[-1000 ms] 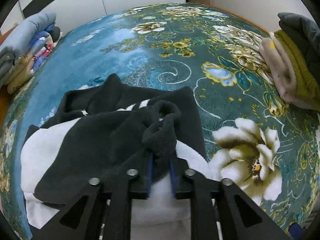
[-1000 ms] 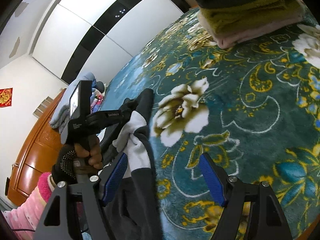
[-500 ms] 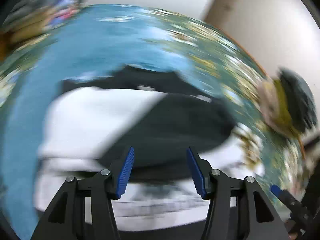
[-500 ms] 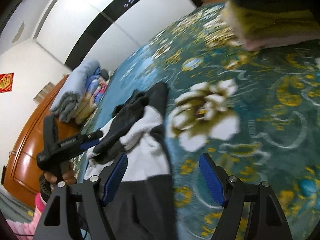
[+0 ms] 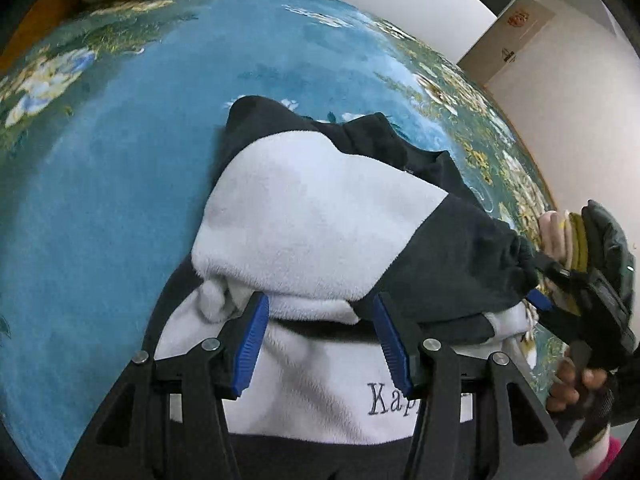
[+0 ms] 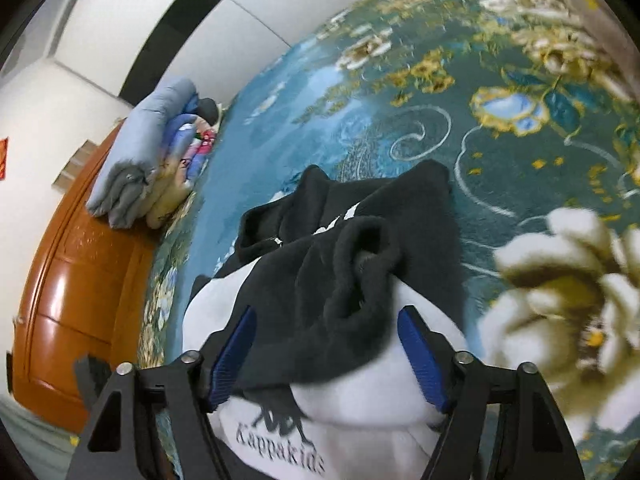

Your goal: Fold clothes

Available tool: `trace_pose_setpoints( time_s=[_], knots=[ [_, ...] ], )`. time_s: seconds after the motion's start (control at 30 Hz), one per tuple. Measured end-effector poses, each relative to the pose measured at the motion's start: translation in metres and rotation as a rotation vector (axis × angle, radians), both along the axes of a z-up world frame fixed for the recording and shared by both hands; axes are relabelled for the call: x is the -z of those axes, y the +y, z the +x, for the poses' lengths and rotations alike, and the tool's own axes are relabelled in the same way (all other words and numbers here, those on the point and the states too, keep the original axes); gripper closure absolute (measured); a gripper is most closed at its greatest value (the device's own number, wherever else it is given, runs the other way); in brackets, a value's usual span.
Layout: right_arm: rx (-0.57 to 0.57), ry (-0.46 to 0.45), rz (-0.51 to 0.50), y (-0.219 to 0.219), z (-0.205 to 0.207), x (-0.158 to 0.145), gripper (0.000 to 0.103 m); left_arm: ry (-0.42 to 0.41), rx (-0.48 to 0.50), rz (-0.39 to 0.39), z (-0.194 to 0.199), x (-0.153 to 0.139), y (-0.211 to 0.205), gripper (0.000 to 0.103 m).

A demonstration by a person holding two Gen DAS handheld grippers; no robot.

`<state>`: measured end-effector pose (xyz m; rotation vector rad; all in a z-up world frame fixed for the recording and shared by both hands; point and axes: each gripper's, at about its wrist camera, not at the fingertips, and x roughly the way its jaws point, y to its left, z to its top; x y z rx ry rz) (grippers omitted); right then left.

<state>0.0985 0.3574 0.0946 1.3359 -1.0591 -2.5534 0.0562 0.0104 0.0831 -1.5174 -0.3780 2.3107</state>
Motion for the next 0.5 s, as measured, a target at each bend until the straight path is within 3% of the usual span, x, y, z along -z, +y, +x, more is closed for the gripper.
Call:
trace_pose_setpoints(
  time_s=[0.03,0.1,0.17,0.4,0.5],
  knots=[
    [0.003,-0.013,-0.001,-0.001,-0.005,0.003,0.04,0.007,-0.005,0.015,0.0,-0.003,-0.003,0.048],
    [0.012,-0.04,-0.002,-0.002,-0.013,0.009,0.065,0.022,-0.015,0.045,0.001,-0.008,-0.009,0.048],
    [0.032,-0.062,0.008,0.001,-0.015,0.009,0.079,0.037,-0.025,0.075,0.001,-0.014,-0.015,0.048],
    [0.007,0.215,-0.113,0.007,0.024,-0.043,0.081,0.058,-0.03,0.155,-0.007,-0.018,-0.022,0.048],
    [0.045,0.195,-0.104,0.015,0.038,-0.032,0.081,0.031,-0.023,0.157,-0.017,-0.007,-0.017,0.048]
  ],
)
